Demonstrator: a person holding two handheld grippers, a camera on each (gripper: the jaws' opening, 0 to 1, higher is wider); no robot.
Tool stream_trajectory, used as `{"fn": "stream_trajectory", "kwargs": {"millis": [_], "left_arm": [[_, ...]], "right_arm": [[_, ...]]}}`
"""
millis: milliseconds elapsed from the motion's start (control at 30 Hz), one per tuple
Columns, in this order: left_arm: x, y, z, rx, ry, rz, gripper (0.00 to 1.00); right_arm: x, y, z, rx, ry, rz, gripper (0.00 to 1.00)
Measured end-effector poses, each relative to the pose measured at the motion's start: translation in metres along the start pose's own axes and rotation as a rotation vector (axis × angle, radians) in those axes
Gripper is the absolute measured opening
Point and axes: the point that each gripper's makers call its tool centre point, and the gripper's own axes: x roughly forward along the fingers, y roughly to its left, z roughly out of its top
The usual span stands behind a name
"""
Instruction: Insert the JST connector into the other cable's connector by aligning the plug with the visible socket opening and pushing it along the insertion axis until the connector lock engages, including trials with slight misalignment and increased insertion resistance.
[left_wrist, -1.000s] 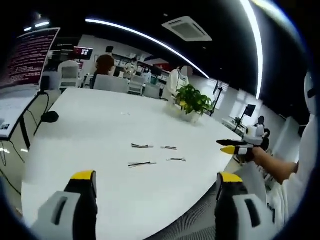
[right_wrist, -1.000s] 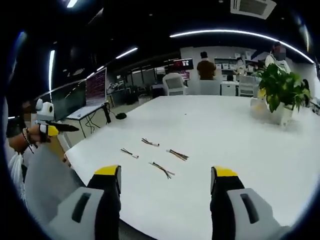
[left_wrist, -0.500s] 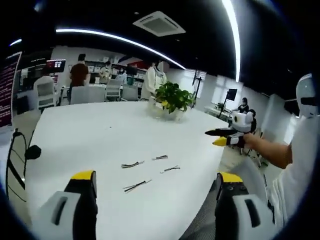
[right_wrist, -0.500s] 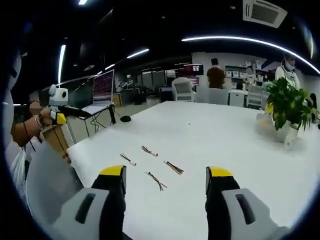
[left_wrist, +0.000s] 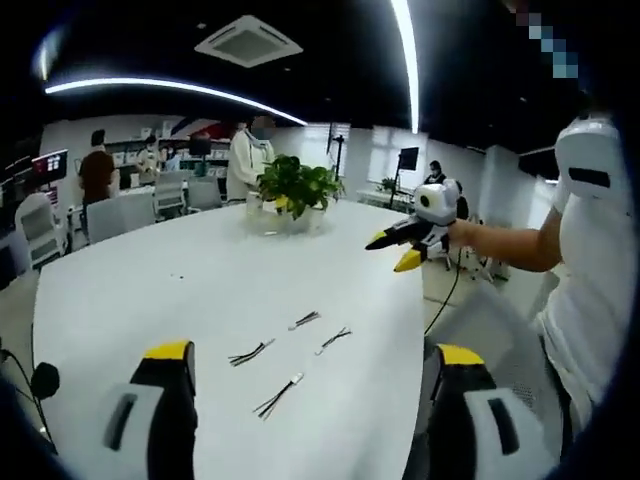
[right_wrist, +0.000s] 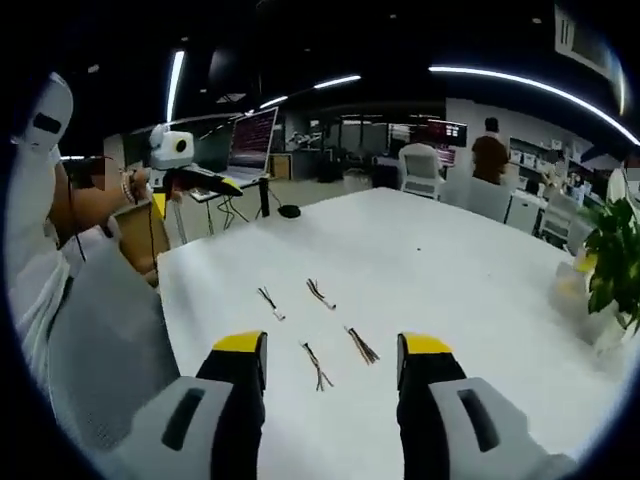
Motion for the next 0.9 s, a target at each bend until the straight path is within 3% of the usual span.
{"fn": "stream_trajectory", "kwargs": {"millis": [100, 233, 500, 567, 667, 800, 900], "left_arm": [[0.008, 0.012, -0.003, 0.013, 0.014, -0.018, 0.94], [0.022, 0.021, -0.006, 0.051, 0.036, -0.035, 0.88], [0.061, 0.031, -0.008, 0.082, 0.008, -0.123, 0.81], [0.072, 0.028, -0.009, 0.099, -0.010, -0.172, 0.81], [0.086, 0.033, -0.014, 0.108, -0.006, -0.187, 0.71], [0.101, 0.042, -0.020, 0.085, -0.005, -0.188, 0.79], [0.109, 0.046, -0.025, 0.086, -0.001, -0.203, 0.73]], "right_arm": [[0.007, -0.005, 0.003, -0.027, -0.006, 0.018, 0.47], [0.017, -0.014, -0.003, -0.043, 0.032, 0.037, 0.46], [0.046, -0.025, -0.015, -0.070, 0.084, 0.086, 0.44], [0.052, -0.025, -0.017, -0.080, 0.086, 0.110, 0.43], [0.062, -0.023, -0.023, -0.082, 0.096, 0.157, 0.42], [0.074, -0.025, -0.029, -0.082, 0.100, 0.182, 0.42], [0.083, -0.026, -0.034, -0.085, 0.106, 0.204, 0.41]]}}
